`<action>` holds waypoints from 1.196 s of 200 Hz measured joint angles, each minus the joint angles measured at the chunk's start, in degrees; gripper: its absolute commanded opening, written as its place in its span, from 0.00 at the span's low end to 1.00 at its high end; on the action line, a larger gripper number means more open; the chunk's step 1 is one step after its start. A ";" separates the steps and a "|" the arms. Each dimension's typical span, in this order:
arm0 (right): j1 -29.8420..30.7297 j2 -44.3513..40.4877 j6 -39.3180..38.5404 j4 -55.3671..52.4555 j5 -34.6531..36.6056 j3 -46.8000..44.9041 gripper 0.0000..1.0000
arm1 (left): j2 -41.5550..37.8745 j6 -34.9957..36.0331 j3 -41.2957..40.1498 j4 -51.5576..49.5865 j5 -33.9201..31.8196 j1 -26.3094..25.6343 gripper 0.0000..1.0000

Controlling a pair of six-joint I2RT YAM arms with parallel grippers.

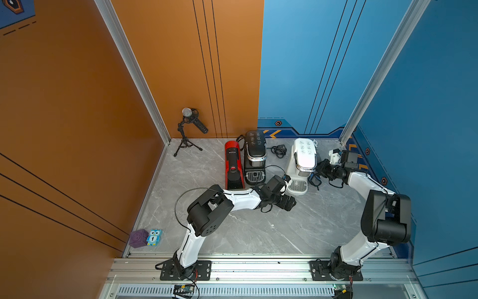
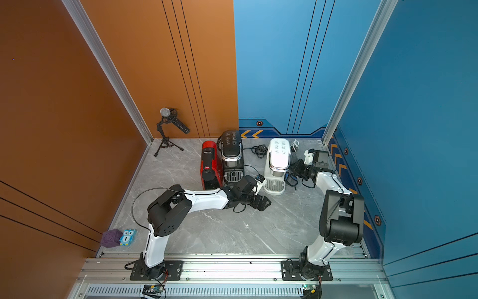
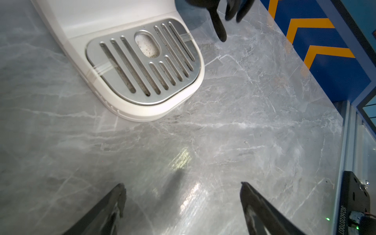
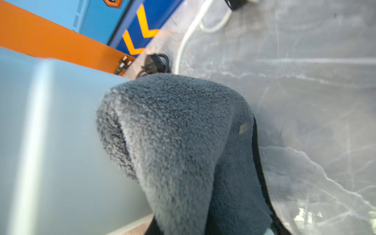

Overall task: Wipe the surface of a coffee machine
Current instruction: Wipe the dirt from the surface of the coffee machine, then adjust the cleaning item.

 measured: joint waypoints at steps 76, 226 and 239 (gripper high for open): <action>-1.09 -14.69 -0.09 -3.10 -0.94 6.10 0.19 | -7.45 0.11 -1.68 0.13 -0.63 1.55 0.89; 12.31 -21.99 -12.41 -6.32 -11.34 6.16 0.19 | -21.90 -6.03 1.14 3.98 10.99 10.25 0.94; 13.53 -22.56 -13.88 -6.69 -10.56 6.10 0.20 | -23.45 -6.10 1.14 4.04 10.54 10.56 0.94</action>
